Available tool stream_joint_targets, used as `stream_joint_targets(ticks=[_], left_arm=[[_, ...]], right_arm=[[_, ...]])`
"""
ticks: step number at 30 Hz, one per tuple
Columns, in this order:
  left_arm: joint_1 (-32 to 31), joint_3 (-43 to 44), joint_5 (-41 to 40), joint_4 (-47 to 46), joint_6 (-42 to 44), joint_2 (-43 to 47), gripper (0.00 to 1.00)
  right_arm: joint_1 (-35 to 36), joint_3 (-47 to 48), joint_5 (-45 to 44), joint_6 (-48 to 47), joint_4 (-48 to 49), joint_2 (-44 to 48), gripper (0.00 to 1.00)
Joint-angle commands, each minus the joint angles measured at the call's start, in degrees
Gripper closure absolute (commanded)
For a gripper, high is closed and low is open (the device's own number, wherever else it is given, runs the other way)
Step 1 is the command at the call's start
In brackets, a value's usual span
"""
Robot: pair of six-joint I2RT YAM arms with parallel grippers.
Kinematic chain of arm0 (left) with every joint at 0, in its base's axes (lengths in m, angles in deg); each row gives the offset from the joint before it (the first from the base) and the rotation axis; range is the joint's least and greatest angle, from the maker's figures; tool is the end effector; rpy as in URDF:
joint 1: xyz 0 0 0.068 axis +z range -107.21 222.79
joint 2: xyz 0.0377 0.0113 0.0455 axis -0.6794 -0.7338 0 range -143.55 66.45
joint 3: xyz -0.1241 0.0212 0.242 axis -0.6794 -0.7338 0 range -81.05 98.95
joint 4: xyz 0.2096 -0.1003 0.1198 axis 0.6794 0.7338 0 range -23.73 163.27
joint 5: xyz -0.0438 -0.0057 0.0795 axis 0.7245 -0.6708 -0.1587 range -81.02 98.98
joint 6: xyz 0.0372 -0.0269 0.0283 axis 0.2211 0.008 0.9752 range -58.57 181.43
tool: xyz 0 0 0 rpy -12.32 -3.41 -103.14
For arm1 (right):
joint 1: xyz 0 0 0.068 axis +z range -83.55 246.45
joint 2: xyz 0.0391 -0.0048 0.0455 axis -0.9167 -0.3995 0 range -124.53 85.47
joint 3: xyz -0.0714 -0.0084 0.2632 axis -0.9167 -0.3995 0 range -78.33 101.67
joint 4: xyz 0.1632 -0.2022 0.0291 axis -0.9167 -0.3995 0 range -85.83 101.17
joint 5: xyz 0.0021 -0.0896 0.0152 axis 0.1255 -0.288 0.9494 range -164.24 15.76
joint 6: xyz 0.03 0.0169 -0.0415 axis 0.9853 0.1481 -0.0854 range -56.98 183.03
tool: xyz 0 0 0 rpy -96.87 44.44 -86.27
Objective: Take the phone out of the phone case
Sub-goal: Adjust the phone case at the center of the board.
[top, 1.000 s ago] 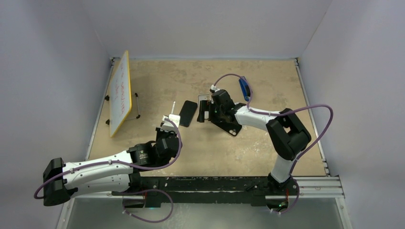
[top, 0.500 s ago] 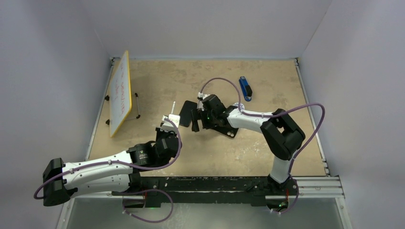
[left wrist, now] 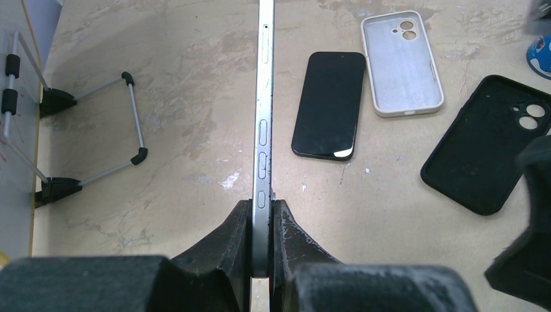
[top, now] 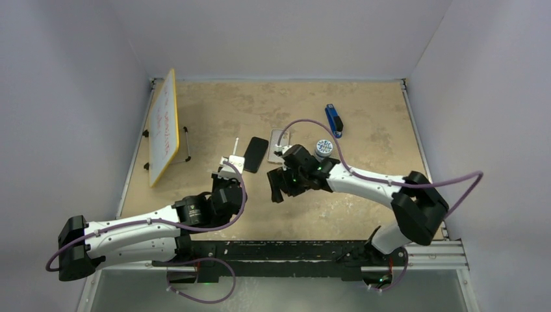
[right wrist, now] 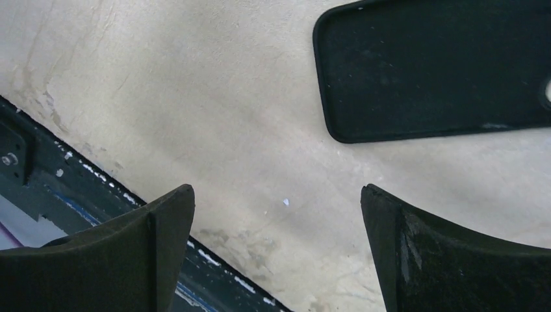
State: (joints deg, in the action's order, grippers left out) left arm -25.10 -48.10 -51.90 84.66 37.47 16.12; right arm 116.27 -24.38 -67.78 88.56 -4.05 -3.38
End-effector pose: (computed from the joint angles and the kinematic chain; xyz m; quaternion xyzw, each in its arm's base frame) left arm 0.0955 -0.1526 0.2474 0.0730 0.7981 0.0313 0.5973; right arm 0.2035 0.2472 0.2026 -0.2161 0.9135 0.2500 0.2371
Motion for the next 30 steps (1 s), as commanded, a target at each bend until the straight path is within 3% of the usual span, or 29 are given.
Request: stream_joint_targets(ticks=[1,9,20,26,30], left_arm=[[0.22,0.30,-1.92,-3.58,0.21,0.93,1.00],[0.22,-0.05,-2.21,-3.25,-0.28,2.42,1.00],[0.22,-0.08,-2.49,-2.92,-0.60,2.42,1.00],[0.22,-0.08,-2.44,-3.13,-0.47,2.18,1.00],[0.22,-0.08,-2.32,-3.08,-0.47,2.21,1.00]], right_arm=[[-1.03,-1.62,-6.06,2.99,-3.90,5.06,0.01],[1.05,2.53,-22.08,4.47,-6.24,1.92,0.01],[6.21,11.60,-34.03,5.12,-14.26,-11.31,0.01],[4.24,8.88,-36.68,4.78,-16.33,-11.46,0.01],[-0.75,4.50,-32.27,3.98,-12.08,-8.09,0.01]])
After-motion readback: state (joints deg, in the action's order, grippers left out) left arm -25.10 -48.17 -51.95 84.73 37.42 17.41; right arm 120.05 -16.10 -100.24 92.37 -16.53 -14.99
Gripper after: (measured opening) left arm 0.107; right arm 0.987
